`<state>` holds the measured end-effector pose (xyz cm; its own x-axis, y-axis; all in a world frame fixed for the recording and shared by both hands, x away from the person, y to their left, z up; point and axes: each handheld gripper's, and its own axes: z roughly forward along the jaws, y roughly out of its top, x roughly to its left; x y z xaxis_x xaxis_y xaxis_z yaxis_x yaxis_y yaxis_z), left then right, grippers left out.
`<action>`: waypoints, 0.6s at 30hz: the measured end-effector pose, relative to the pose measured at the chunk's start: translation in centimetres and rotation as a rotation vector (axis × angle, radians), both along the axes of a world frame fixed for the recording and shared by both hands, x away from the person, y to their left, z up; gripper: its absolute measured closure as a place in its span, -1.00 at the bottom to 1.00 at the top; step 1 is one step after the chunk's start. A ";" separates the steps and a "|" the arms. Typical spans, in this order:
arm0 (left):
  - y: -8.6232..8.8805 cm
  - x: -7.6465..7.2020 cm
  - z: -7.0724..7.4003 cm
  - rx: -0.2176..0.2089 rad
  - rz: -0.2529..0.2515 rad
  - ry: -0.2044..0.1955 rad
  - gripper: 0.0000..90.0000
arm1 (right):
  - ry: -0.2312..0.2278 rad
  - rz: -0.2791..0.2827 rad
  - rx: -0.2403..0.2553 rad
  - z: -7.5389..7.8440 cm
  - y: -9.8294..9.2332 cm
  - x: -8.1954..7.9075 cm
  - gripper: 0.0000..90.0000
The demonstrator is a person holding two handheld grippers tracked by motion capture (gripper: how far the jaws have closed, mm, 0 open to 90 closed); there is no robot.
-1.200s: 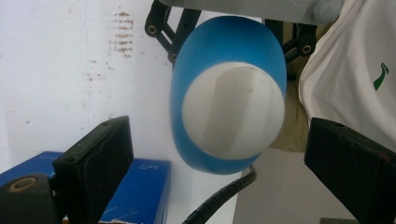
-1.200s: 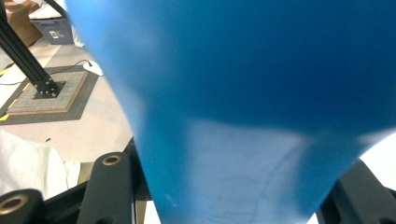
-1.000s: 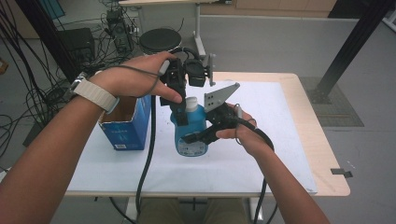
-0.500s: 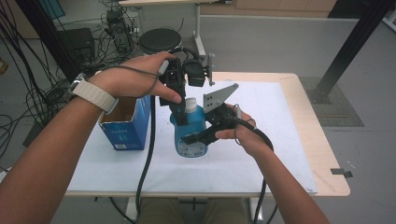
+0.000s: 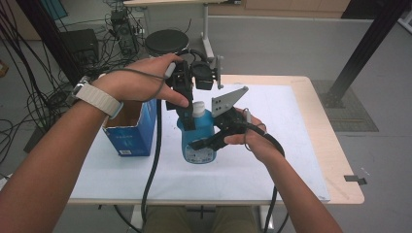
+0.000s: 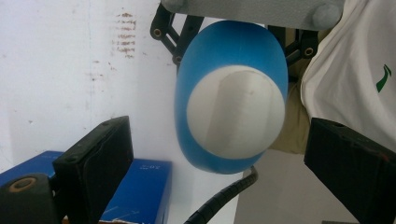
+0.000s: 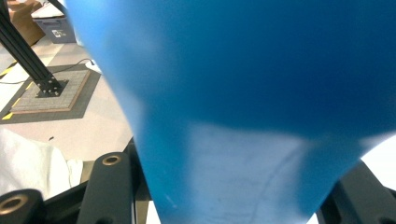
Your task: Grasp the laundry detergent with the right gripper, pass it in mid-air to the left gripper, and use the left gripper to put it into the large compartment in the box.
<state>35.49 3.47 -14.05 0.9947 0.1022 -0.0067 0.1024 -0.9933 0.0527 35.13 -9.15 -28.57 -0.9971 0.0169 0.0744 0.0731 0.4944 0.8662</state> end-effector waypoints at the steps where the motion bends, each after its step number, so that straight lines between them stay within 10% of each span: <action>1: 0.0 0.0 0.0 0.001 0.001 0.000 -0.81 | -0.001 -0.002 0.000 0.0 0.0 0.0 -0.03; 18: 0.1 0.0 0.0 -0.006 0.003 -0.002 -0.81 | 0.003 0.002 -0.004 -0.1 0.1 0.1 -0.03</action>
